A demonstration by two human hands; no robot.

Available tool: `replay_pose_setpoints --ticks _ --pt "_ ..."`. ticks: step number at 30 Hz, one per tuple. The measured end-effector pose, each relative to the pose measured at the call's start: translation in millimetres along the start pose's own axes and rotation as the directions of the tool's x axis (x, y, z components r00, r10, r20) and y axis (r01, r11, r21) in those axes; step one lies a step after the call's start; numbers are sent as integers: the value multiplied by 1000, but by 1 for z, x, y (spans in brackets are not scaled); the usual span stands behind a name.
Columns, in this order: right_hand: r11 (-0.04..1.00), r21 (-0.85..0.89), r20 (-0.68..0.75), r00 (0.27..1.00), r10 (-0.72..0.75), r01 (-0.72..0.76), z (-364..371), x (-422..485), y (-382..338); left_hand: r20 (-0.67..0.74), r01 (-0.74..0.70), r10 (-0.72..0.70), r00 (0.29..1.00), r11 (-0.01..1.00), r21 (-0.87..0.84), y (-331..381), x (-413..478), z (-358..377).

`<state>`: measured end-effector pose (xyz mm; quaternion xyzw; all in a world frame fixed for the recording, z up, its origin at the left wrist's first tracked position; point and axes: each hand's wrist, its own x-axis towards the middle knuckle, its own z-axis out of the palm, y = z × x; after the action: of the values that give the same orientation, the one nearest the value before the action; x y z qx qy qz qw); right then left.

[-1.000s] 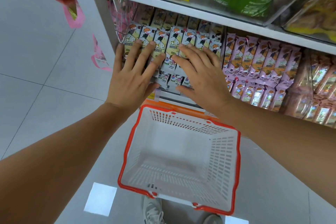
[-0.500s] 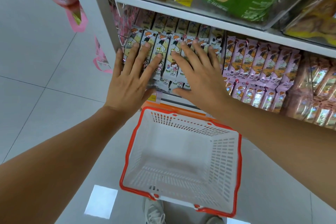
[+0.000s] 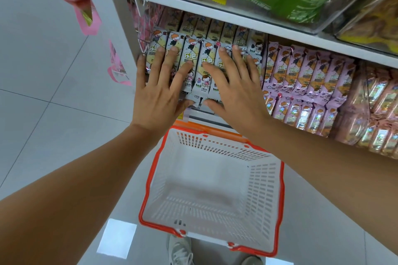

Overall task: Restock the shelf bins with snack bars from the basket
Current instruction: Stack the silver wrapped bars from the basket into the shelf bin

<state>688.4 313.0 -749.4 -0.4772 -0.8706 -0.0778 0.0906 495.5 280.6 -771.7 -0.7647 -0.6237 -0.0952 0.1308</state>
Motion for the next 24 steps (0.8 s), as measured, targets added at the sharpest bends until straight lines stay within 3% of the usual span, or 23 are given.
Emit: replay_pose_setpoints --ticks 13,19,21,24 --pt "1000 -24 31 1000 -3 3 -1 2 -4 56 -77 79 995 996 -50 -15 2 -2" --pt "997 76 6 1000 5 -5 -9 -6 2 64 -113 116 991 992 -49 -16 1 -10" --pt "991 126 20 999 51 -53 -14 -16 8 53 -123 126 991 990 -63 -14 3 -15" --pt "906 342 44 967 250 -250 -17 -32 19 62 -112 117 991 991 -74 -7 10 -23"
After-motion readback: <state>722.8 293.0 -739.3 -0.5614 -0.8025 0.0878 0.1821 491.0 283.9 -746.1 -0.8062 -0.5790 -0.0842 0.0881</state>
